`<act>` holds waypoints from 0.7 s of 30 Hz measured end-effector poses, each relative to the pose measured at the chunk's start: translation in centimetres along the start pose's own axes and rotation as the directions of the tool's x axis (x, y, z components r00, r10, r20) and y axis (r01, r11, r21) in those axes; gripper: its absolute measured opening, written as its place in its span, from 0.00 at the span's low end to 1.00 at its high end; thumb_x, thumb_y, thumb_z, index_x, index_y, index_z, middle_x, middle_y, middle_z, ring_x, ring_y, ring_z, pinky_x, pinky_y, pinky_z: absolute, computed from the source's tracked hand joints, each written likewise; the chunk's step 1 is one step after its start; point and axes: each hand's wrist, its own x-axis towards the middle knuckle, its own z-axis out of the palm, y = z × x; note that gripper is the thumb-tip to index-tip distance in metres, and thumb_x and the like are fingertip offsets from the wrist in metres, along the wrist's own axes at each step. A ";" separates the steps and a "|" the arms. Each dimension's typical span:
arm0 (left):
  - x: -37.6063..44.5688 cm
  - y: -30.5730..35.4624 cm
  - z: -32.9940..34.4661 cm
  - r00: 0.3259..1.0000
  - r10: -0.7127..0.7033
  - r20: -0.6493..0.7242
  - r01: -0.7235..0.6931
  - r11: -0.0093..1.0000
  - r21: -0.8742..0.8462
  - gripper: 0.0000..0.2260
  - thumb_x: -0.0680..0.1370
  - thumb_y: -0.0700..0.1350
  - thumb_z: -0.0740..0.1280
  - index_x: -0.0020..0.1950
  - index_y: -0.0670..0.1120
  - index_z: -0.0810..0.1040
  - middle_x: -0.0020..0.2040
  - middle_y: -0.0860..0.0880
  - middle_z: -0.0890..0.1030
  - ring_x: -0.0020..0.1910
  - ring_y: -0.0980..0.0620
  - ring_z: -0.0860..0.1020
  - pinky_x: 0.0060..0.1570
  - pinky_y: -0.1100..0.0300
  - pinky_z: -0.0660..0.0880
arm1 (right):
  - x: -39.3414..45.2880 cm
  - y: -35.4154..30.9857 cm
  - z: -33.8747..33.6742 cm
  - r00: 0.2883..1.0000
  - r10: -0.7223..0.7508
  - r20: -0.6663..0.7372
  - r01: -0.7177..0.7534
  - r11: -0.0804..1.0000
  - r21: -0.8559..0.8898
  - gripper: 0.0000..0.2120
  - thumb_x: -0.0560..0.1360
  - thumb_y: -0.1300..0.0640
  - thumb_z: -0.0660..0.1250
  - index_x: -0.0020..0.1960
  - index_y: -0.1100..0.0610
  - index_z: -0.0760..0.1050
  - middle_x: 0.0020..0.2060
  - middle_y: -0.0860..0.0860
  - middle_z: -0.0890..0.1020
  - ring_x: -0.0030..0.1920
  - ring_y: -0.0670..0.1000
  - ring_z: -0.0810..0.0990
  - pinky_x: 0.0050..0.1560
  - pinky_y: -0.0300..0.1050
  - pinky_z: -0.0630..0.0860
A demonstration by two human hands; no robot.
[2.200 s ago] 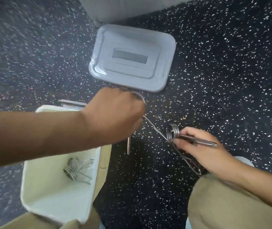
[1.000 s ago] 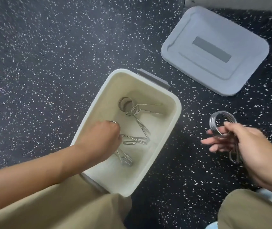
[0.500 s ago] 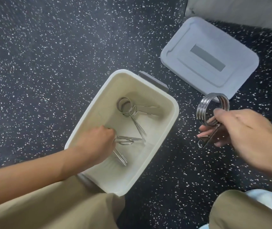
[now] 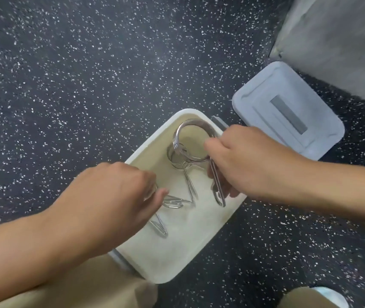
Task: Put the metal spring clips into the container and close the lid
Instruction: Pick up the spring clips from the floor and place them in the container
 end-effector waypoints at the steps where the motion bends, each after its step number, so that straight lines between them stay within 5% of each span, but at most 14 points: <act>1: -0.1 -0.2 0.0 1.000 0.001 -0.019 -0.002 1.000 -0.016 0.24 0.77 0.66 0.47 0.37 0.50 0.71 0.30 0.50 0.74 0.32 0.47 0.76 0.32 0.53 0.74 | 1.0 -0.4 0.6 1.000 0.009 0.015 -0.008 1.000 -0.010 0.19 0.84 0.57 0.52 0.41 0.61 0.77 0.42 0.59 0.84 0.45 0.61 0.83 0.48 0.53 0.81; 5: -0.2 -1.5 0.5 0.995 -0.021 -0.101 0.011 0.995 -0.102 0.25 0.76 0.66 0.47 0.36 0.51 0.74 0.29 0.52 0.75 0.31 0.47 0.77 0.32 0.52 0.76 | 4.9 -0.8 3.4 0.995 0.070 0.066 -0.066 0.996 -0.062 0.16 0.83 0.61 0.52 0.40 0.62 0.72 0.42 0.61 0.81 0.49 0.63 0.82 0.51 0.48 0.78; 7: 0.2 -1.6 0.8 0.991 -0.037 -0.125 0.017 0.988 -0.155 0.24 0.77 0.65 0.49 0.36 0.50 0.73 0.29 0.52 0.76 0.31 0.46 0.78 0.33 0.52 0.76 | 6.2 -0.9 4.3 0.986 0.135 0.096 -0.126 0.988 -0.089 0.12 0.84 0.61 0.52 0.46 0.57 0.72 0.46 0.61 0.78 0.55 0.62 0.81 0.48 0.45 0.74; 10: 0.7 -1.2 1.3 0.983 -0.082 -0.164 0.043 0.973 -0.228 0.24 0.77 0.65 0.50 0.34 0.50 0.72 0.29 0.51 0.77 0.31 0.44 0.78 0.33 0.51 0.76 | 7.7 -0.7 5.3 0.977 0.175 0.119 -0.157 0.976 -0.149 0.14 0.84 0.61 0.54 0.56 0.63 0.78 0.52 0.62 0.81 0.58 0.62 0.81 0.49 0.44 0.75; 15: 0.8 -0.1 1.9 0.984 -0.081 -0.161 0.037 0.965 -0.259 0.23 0.77 0.65 0.50 0.37 0.50 0.72 0.31 0.51 0.78 0.34 0.43 0.78 0.35 0.52 0.76 | 10.8 0.4 7.7 0.950 0.214 0.227 -0.127 0.930 -0.346 0.13 0.75 0.66 0.62 0.41 0.63 0.85 0.35 0.54 0.88 0.41 0.51 0.88 0.48 0.46 0.83; 21: 0.8 -0.5 2.2 0.988 -0.083 -0.134 0.049 0.969 -0.241 0.23 0.76 0.65 0.49 0.38 0.50 0.73 0.32 0.52 0.79 0.34 0.44 0.79 0.36 0.52 0.77 | 11.3 0.9 8.6 0.963 0.210 0.169 -0.167 0.957 -0.239 0.16 0.77 0.67 0.55 0.46 0.66 0.82 0.34 0.57 0.88 0.39 0.55 0.88 0.51 0.47 0.83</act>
